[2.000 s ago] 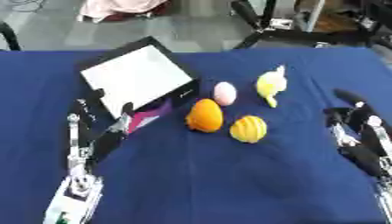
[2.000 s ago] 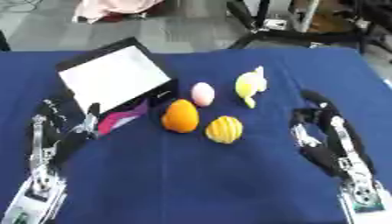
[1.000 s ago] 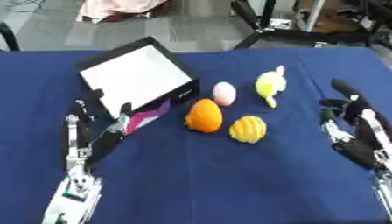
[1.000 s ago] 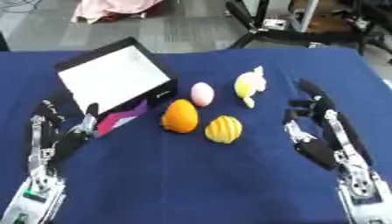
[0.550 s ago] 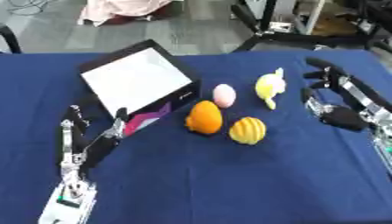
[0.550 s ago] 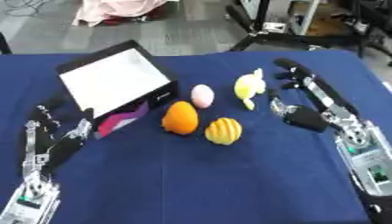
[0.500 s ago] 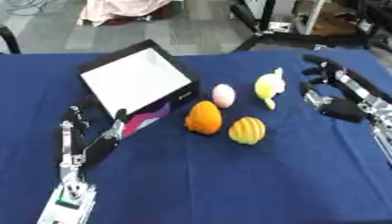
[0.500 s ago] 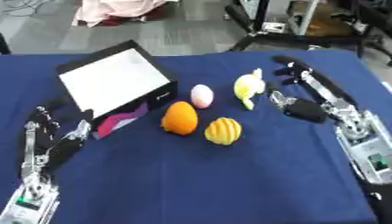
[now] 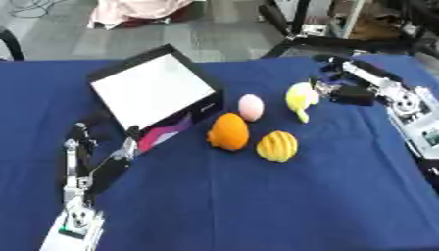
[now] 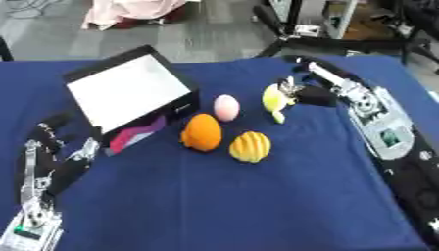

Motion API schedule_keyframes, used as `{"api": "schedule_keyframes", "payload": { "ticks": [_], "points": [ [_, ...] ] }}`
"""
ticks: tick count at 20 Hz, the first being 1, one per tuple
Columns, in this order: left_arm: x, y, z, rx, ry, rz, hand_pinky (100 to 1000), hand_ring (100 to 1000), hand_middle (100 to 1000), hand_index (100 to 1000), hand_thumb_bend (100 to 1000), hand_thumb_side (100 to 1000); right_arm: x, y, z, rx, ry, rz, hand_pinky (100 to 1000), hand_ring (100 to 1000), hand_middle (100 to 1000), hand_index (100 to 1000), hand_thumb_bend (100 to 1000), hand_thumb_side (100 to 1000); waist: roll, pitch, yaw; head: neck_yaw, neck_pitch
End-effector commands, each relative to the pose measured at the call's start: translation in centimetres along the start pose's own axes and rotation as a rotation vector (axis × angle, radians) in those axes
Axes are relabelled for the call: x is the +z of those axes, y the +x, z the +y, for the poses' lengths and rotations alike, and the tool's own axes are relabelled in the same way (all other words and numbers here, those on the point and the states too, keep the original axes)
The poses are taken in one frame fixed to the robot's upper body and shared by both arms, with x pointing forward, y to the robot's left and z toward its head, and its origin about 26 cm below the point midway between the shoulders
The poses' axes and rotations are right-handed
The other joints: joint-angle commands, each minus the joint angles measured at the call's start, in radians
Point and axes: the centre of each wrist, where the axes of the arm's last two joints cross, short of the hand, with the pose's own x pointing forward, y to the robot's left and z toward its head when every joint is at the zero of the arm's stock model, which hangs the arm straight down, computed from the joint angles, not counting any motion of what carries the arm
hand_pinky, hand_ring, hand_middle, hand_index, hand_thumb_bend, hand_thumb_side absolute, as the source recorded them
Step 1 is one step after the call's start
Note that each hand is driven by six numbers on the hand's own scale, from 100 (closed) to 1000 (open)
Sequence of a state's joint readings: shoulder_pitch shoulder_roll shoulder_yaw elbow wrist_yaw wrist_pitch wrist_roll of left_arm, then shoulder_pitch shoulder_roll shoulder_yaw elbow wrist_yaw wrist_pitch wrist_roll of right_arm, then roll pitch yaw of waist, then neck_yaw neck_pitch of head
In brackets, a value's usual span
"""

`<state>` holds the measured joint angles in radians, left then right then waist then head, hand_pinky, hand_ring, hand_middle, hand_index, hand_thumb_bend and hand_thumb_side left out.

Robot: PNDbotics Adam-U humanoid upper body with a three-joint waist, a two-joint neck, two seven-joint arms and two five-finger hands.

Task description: Pick up objects on the table and place them in the box.

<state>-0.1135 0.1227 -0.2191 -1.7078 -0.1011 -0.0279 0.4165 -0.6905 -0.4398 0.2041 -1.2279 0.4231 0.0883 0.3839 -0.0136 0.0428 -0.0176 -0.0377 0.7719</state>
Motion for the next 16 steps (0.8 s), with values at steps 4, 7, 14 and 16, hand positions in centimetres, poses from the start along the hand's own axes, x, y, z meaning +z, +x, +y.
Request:
{"api": "schedule_keyframes", "payload": {
  "ticks": [4, 7, 14, 16],
  "points": [
    [-0.6, 0.9, 0.0, 0.011, -0.004, -0.034, 741, 887, 686, 747, 449, 150, -2.7, 0.4, -0.1, 0.043, -0.038, 0.094, 893, 950, 1000, 1000, 100, 659, 0.014, -0.002, 0.003, -0.003, -0.002],
    [-0.6, 1.0, -0.1, 0.013, -0.005, -0.037, 742, 887, 685, 747, 447, 150, -3.4, -0.5, 0.9, 0.070, -0.040, 0.118, 895, 951, 1000, 1000, 100, 662, 0.015, -0.003, 0.006, -0.004, -0.002],
    [-0.6, 1.0, -0.2, 0.016, -0.008, -0.038, 742, 887, 686, 748, 445, 151, -4.4, -3.2, 3.2, 0.156, 0.008, 0.173, 908, 956, 1000, 1000, 100, 633, 0.014, -0.007, 0.011, -0.005, -0.002],
    [-0.6, 1.0, -0.2, 0.016, -0.008, -0.038, 742, 887, 686, 748, 446, 151, -4.5, -4.1, 3.8, 0.187, 0.024, 0.194, 913, 959, 1000, 1000, 100, 614, 0.014, -0.007, 0.011, -0.005, -0.002]
  ]
}}
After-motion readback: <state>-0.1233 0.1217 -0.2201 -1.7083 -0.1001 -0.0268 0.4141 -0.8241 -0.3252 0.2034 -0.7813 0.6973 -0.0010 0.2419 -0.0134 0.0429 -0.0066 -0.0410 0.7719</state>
